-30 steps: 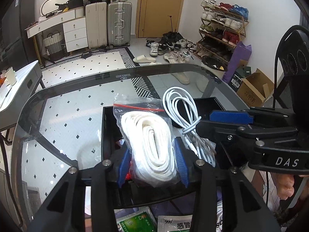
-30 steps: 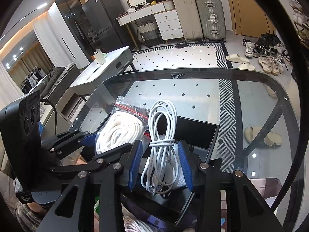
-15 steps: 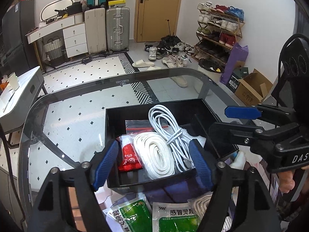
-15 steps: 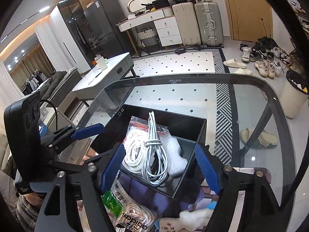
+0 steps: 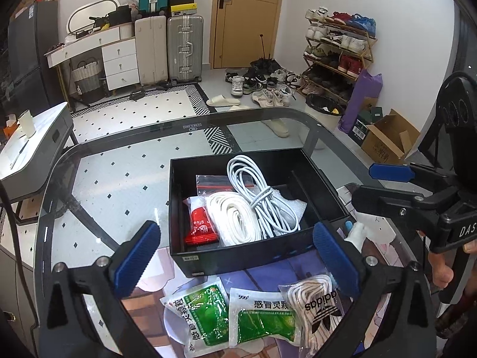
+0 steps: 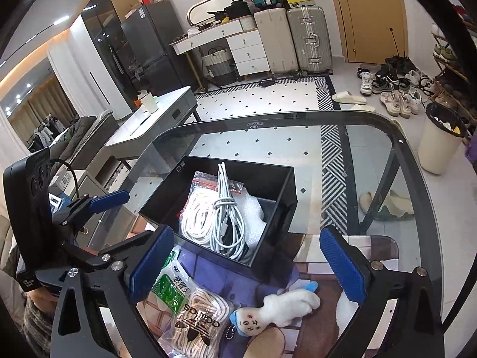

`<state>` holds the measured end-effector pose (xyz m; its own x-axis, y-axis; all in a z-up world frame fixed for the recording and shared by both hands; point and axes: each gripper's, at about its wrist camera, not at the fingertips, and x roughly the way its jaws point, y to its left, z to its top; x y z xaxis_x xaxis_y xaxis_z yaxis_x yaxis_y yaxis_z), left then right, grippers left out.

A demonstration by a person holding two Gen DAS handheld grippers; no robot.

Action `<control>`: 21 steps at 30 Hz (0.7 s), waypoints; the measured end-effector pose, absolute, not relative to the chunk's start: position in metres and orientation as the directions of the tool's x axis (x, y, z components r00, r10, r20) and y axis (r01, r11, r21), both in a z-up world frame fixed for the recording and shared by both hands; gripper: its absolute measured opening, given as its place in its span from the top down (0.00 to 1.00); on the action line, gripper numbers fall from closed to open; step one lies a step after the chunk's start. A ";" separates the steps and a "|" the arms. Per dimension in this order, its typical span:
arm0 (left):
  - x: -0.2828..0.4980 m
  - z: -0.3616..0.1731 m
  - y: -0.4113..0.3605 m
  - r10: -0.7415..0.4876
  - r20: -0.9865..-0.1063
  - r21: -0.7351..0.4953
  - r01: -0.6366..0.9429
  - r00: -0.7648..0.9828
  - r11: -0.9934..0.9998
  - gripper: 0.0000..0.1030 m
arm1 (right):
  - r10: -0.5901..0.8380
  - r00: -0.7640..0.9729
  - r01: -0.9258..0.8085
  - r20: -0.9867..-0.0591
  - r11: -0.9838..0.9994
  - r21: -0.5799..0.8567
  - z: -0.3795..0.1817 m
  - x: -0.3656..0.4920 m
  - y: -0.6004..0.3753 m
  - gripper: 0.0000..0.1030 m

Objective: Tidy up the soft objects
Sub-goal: 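Lower the rope bag and cable into the box and open both grippers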

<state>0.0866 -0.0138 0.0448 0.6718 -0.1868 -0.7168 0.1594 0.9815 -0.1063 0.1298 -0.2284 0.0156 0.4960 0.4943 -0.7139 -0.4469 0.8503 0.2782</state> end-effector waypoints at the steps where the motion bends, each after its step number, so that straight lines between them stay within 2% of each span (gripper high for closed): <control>1: 0.085 0.045 -0.013 -0.186 -0.716 -0.110 0.154 0.672 0.982 0.00 | 0.495 0.493 -0.442 -0.716 0.851 0.284 0.014 0.128 -0.231 0.03; 21: 0.054 0.030 -0.004 -0.170 -0.734 -0.127 0.112 0.658 0.985 0.00 | 0.425 0.474 -0.303 -0.771 0.901 0.311 -0.016 0.104 -0.262 0.03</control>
<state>0.0541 -0.0036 0.0297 0.6575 -0.1697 -0.7341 0.1123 0.9855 -0.1272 0.1036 -0.2623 -0.0160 0.4740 0.4251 -0.7711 -0.3030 0.9010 0.3105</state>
